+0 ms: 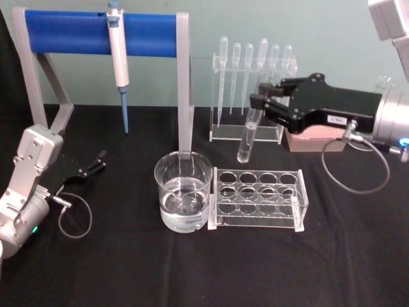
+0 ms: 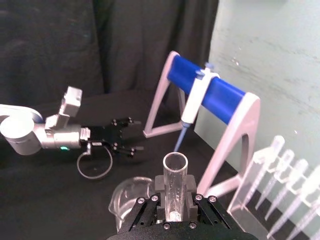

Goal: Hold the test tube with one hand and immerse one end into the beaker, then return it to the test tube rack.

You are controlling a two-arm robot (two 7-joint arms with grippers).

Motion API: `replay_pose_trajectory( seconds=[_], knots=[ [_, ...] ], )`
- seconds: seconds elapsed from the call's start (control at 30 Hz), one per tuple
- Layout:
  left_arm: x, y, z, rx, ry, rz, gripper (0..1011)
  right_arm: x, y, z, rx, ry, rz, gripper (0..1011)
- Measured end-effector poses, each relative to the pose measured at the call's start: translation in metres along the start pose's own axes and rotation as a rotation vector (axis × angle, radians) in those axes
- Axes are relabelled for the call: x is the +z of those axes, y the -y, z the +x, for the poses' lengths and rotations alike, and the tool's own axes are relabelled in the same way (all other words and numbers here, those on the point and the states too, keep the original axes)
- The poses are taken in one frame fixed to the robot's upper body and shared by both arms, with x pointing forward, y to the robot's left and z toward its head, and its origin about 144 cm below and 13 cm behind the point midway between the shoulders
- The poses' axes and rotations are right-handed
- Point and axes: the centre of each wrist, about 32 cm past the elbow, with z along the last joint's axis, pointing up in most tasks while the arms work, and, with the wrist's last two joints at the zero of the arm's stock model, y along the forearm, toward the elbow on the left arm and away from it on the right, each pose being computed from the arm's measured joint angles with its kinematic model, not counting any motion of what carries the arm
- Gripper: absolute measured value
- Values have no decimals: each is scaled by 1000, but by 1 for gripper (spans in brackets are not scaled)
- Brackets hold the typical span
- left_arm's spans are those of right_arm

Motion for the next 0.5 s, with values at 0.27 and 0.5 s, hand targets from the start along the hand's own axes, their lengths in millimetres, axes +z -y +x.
replay_pose_trajectory(
  seconds=[0.27, 0.5],
  knots=[
    [0, 0, 0, 0, 0, 0, 1000, 17, -17, 1, 49, 6, 22, 231],
    [0, 0, 0, 0, 0, 0, 1000, 25, -38, -3, 87, -3, 34, 231]
  ],
)
